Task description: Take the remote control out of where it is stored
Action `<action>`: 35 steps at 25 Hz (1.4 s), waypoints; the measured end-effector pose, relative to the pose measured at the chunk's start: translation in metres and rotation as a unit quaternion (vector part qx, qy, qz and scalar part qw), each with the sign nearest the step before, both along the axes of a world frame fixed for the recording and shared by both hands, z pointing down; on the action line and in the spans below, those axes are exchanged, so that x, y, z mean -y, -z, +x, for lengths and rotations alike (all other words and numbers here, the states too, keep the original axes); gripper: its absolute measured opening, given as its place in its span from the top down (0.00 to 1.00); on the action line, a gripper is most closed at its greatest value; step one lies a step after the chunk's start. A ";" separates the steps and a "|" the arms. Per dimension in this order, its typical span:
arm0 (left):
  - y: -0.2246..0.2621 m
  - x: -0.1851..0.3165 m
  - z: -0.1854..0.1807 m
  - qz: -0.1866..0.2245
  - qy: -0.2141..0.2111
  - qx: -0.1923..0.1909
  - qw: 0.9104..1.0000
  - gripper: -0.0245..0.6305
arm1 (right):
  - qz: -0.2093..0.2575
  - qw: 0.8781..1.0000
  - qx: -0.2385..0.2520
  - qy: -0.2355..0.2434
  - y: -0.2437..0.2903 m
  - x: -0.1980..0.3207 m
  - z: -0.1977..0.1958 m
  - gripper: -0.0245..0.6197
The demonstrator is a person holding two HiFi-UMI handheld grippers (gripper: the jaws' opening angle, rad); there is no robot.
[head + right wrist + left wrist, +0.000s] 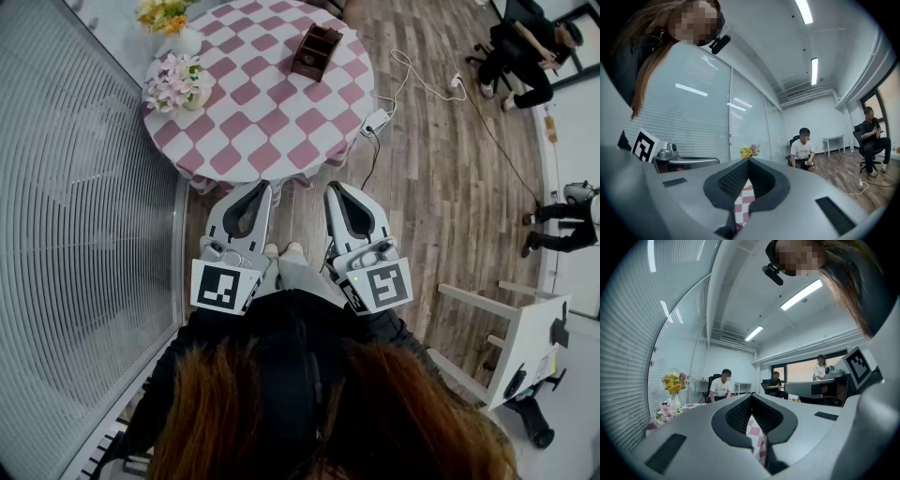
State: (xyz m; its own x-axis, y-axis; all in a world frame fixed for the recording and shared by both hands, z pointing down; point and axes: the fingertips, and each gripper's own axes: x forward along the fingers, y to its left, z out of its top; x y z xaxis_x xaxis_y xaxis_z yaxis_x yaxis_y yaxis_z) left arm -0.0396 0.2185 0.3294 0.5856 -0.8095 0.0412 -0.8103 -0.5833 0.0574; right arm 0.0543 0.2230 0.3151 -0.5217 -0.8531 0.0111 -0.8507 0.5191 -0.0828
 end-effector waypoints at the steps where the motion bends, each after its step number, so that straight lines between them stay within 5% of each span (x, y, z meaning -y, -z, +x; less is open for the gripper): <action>1: 0.000 0.001 0.000 0.001 -0.001 0.002 1.000 0.95 | 0.000 1.000 0.000 0.000 0.000 0.001 0.000 0.94; 35: -0.005 0.040 0.017 -0.006 0.048 0.003 0.999 0.95 | -0.004 1.000 0.019 0.023 -0.004 0.049 0.039 0.94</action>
